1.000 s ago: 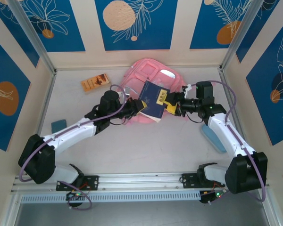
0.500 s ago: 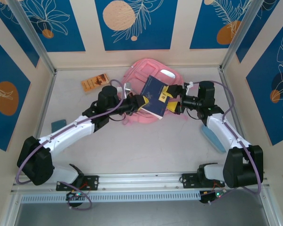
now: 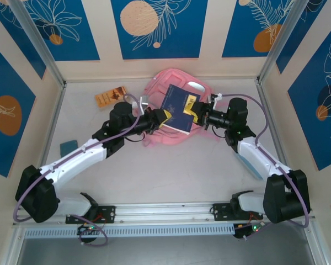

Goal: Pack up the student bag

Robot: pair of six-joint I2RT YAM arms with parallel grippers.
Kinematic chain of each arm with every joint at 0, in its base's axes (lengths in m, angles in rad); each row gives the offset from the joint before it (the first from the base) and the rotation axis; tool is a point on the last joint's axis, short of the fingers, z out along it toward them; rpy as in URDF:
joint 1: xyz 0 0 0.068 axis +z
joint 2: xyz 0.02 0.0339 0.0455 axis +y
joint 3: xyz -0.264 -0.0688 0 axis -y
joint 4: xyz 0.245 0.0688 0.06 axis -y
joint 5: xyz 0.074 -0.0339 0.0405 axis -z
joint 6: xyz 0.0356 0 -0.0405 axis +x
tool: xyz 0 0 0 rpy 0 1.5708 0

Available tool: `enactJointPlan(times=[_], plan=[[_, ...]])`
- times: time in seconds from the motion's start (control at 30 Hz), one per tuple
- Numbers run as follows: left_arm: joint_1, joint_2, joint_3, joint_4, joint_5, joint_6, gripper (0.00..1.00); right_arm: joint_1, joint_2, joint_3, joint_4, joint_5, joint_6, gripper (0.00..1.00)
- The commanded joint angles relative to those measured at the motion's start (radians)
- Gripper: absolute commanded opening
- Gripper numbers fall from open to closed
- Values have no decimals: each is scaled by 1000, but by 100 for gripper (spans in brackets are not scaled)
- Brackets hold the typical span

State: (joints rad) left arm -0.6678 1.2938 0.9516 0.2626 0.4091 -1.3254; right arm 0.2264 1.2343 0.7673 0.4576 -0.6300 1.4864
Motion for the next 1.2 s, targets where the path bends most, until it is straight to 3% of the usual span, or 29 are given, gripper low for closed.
enactJointPlan(times=[0.0,0.23,0.33,0.5,0.63,0.77,0.9,1.17], plan=[[15,-56,-48,84,-96,-30,11,34,-51,-20,82,97,31,12],[13,-77,-94,113,-133,-63,45,127,-69,-3,35,322,30,3],[4,-73,-106,144,-148,-93,50,173,-56,29,-9,410,-5,2],[-18,-71,-125,187,-196,-127,48,228,-33,59,-54,527,4,2],[-18,-86,-166,203,-267,-155,39,258,-26,84,-110,575,-3,2],[-18,-82,-177,219,-290,-164,26,270,-20,86,-114,566,3,2],[-14,-74,-170,216,-291,-153,18,279,-14,93,-128,529,-7,3],[6,-74,-175,206,-292,-133,22,294,-13,58,-145,477,12,5]])
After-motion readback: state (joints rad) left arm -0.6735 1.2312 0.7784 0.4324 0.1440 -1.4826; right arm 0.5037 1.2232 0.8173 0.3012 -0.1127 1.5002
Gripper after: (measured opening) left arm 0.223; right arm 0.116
